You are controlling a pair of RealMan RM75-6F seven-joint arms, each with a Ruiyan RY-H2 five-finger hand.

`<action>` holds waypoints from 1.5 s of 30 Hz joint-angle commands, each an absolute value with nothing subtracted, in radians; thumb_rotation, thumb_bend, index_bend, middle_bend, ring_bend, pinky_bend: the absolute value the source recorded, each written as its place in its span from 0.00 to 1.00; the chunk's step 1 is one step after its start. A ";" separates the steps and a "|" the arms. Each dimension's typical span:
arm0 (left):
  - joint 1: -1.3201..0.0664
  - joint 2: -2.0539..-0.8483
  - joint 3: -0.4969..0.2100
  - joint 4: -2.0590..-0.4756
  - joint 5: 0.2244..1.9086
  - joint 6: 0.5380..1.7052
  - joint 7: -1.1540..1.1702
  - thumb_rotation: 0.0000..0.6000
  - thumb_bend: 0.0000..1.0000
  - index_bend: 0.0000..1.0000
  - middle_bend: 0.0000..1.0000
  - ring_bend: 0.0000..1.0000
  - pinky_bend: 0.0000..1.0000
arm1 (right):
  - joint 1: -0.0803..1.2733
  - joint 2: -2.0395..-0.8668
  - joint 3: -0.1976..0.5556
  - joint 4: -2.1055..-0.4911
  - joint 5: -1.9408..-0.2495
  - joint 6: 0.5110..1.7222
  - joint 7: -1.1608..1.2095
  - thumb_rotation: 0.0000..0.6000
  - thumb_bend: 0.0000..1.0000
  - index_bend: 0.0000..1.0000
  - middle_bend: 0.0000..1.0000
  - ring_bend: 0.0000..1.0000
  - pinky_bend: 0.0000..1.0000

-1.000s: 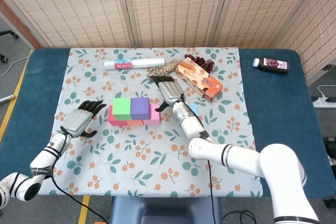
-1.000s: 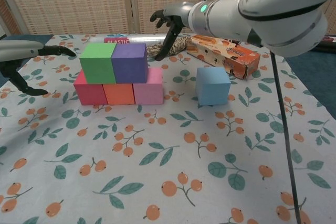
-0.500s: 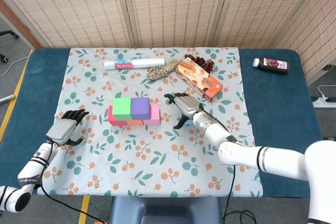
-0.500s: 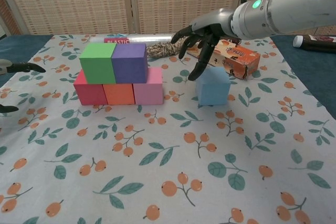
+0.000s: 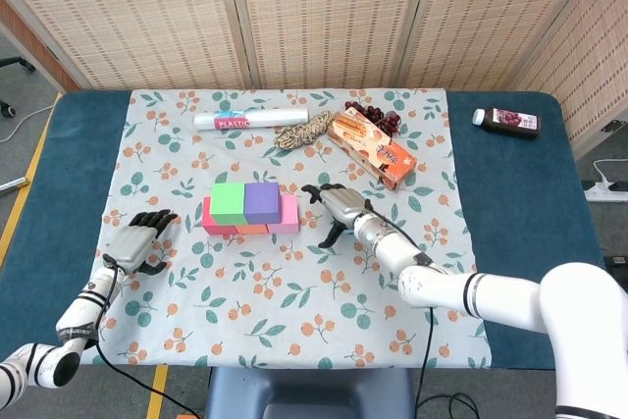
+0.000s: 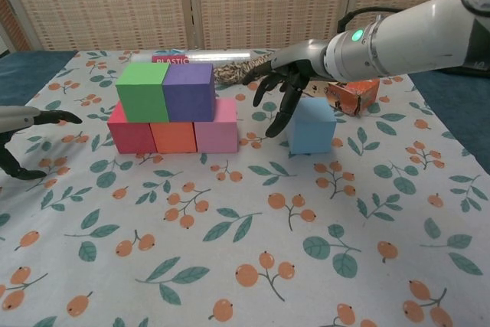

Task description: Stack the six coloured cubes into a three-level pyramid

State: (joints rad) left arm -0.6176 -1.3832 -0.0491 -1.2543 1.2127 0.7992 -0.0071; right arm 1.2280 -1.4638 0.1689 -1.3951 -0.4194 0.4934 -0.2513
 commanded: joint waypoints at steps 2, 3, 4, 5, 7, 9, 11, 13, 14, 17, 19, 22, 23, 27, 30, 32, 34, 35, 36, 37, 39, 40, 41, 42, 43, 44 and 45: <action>-0.624 -1.392 -0.053 -1.244 1.217 0.787 -0.013 1.00 0.30 0.07 0.00 0.00 0.02 | 1.243 -1.492 0.161 -1.364 -0.430 0.484 -0.226 1.00 0.02 0.00 0.19 0.00 0.00; -0.625 -1.394 -0.053 -1.242 1.220 0.785 -0.014 1.00 0.30 0.07 0.00 0.00 0.02 | 1.245 -1.499 0.161 -1.358 -0.433 0.483 -0.220 1.00 0.02 0.00 0.19 0.00 0.00; -0.627 -1.396 -0.054 -1.241 1.224 0.785 -0.016 1.00 0.30 0.07 0.00 0.00 0.02 | 1.247 -1.506 0.161 -1.351 -0.437 0.482 -0.212 1.00 0.02 0.00 0.19 0.00 0.00; -0.627 -1.398 -0.054 -1.241 1.227 0.785 -0.017 1.00 0.30 0.07 0.00 0.00 0.02 | 1.249 -1.512 0.160 -1.344 -0.440 0.483 -0.208 1.00 0.02 0.00 0.19 0.00 0.00; -0.630 -1.402 -0.054 -1.241 1.235 0.785 -0.019 1.00 0.30 0.07 0.00 0.00 0.02 | 1.253 -1.526 0.157 -1.328 -0.446 0.484 -0.199 1.00 0.02 0.00 0.19 0.00 0.00; -0.634 -1.405 -0.055 -1.240 1.241 0.783 -0.017 1.00 0.30 0.07 0.00 0.00 0.02 | 1.258 -1.536 0.154 -1.316 -0.448 0.480 -0.189 1.00 0.02 0.00 0.19 0.00 0.00; -0.636 -1.406 -0.056 -1.242 1.245 0.782 -0.015 1.00 0.30 0.07 0.00 0.00 0.02 | 1.261 -1.544 0.153 -1.308 -0.452 0.480 -0.180 1.00 0.02 0.00 0.19 0.00 0.00; -0.637 -1.407 -0.056 -1.245 1.248 0.784 -0.014 1.00 0.30 0.07 0.00 0.00 0.02 | 1.264 -1.551 0.153 -1.303 -0.457 0.484 -0.173 1.00 0.02 0.00 0.19 0.00 0.00; -0.638 -1.407 -0.056 -1.247 1.250 0.784 -0.013 1.00 0.30 0.07 0.00 0.00 0.02 | 1.264 -1.555 0.152 -1.300 -0.460 0.487 -0.171 1.00 0.02 0.00 0.19 0.00 0.00; -0.640 -1.404 -0.054 -1.259 1.260 0.785 -0.011 1.00 0.30 0.07 0.00 0.00 0.02 | 1.266 -1.563 0.152 -1.294 -0.467 0.491 -0.160 1.00 0.02 0.00 0.19 0.00 0.00; -0.643 -1.402 -0.053 -1.269 1.267 0.784 -0.009 1.00 0.30 0.07 0.00 0.00 0.02 | 1.267 -1.567 0.151 -1.291 -0.470 0.492 -0.154 1.00 0.02 0.00 0.19 0.00 0.00; -0.649 -1.404 -0.051 -1.275 1.273 0.777 -0.005 1.00 0.30 0.07 0.00 0.00 0.02 | 1.269 -1.570 0.148 -1.286 -0.474 0.492 -0.148 1.00 0.02 0.00 0.19 0.00 0.00; -0.651 -1.405 -0.052 -1.275 1.274 0.776 -0.004 1.00 0.30 0.07 0.00 0.00 0.02 | 1.270 -1.571 0.147 -1.285 -0.474 0.494 -0.147 1.00 0.02 0.00 0.19 0.00 0.00; -0.659 -1.409 -0.056 -1.278 1.276 0.773 0.000 1.00 0.30 0.07 0.00 0.00 0.02 | 1.272 -1.575 0.144 -1.279 -0.477 0.496 -0.140 1.00 0.02 0.00 0.19 0.00 0.00; -0.663 -1.409 -0.057 -1.280 1.277 0.769 0.001 1.00 0.30 0.07 0.00 0.00 0.02 | 1.274 -1.576 0.142 -1.275 -0.479 0.497 -0.136 1.00 0.02 0.00 0.19 0.00 0.00; -0.666 -1.409 -0.058 -1.282 1.278 0.769 0.003 1.00 0.30 0.07 0.00 0.00 0.02 | 1.274 -1.577 0.141 -1.273 -0.479 0.496 -0.133 1.00 0.02 0.00 0.19 0.00 0.00; -0.669 -1.409 -0.059 -1.284 1.278 0.767 0.005 1.00 0.30 0.06 0.00 0.00 0.02 | 1.275 -1.580 0.142 -1.271 -0.481 0.496 -0.129 1.00 0.02 0.00 0.19 0.00 0.00; -0.669 -1.409 -0.059 -1.285 1.277 0.767 0.006 1.00 0.30 0.06 0.00 0.00 0.02 | 1.275 -1.580 0.142 -1.270 -0.481 0.496 -0.127 1.00 0.02 0.00 0.19 0.00 0.00; -0.670 -1.409 -0.059 -1.286 1.277 0.766 0.007 1.00 0.30 0.06 0.00 0.00 0.02 | 1.276 -1.581 0.142 -1.268 -0.483 0.495 -0.126 1.00 0.02 0.00 0.19 0.00 0.00; -0.671 -1.409 -0.059 -1.286 1.276 0.764 0.008 1.00 0.30 0.06 0.00 0.00 0.02 | 1.276 -1.582 0.142 -1.267 -0.484 0.496 -0.125 1.00 0.02 0.00 0.19 0.00 0.00; -0.673 -1.409 -0.059 -1.288 1.275 0.762 0.008 1.00 0.30 0.06 0.00 0.00 0.02 | 1.277 -1.584 0.142 -1.265 -0.484 0.494 -0.121 1.00 0.02 0.00 0.19 0.00 0.00; -0.674 -1.410 -0.058 -1.289 1.276 0.761 0.009 1.00 0.30 0.06 0.00 0.00 0.02 | 1.277 -1.585 0.142 -1.263 -0.485 0.495 -0.120 1.00 0.02 0.00 0.19 0.00 0.00; -0.675 -1.410 -0.058 -1.289 1.276 0.761 0.011 1.00 0.30 0.06 0.00 0.00 0.02 | 1.277 -1.587 0.142 -1.262 -0.486 0.496 -0.119 1.00 0.02 0.00 0.19 0.00 0.00; -0.675 -1.410 -0.058 -1.290 1.276 0.761 0.012 1.00 0.30 0.06 0.00 0.00 0.02 | 1.278 -1.588 0.142 -1.261 -0.487 0.496 -0.118 1.00 0.02 0.00 0.19 0.00 0.00; -0.676 -1.410 -0.058 -1.291 1.275 0.761 0.012 1.00 0.30 0.06 0.00 0.00 0.02 | 1.278 -1.589 0.141 -1.259 -0.488 0.497 -0.118 1.00 0.02 0.00 0.19 0.00 0.00; -0.676 -1.410 -0.058 -1.292 1.275 0.762 0.013 1.00 0.30 0.06 0.00 0.00 0.02 | 1.278 -1.589 0.141 -1.259 -0.488 0.497 -0.117 1.00 0.02 0.00 0.19 0.00 0.00; -0.676 -1.410 -0.058 -1.292 1.275 0.762 0.014 1.00 0.30 0.06 0.00 0.00 0.02 | 1.278 -1.590 0.140 -1.259 -0.489 0.497 -0.116 1.00 0.02 0.00 0.19 0.00 0.00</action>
State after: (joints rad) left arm -0.6761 -1.4101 -0.0581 -1.2917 1.2747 0.7617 0.0140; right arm 1.2784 -1.5899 0.1403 -1.2586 -0.4885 0.4972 -0.1163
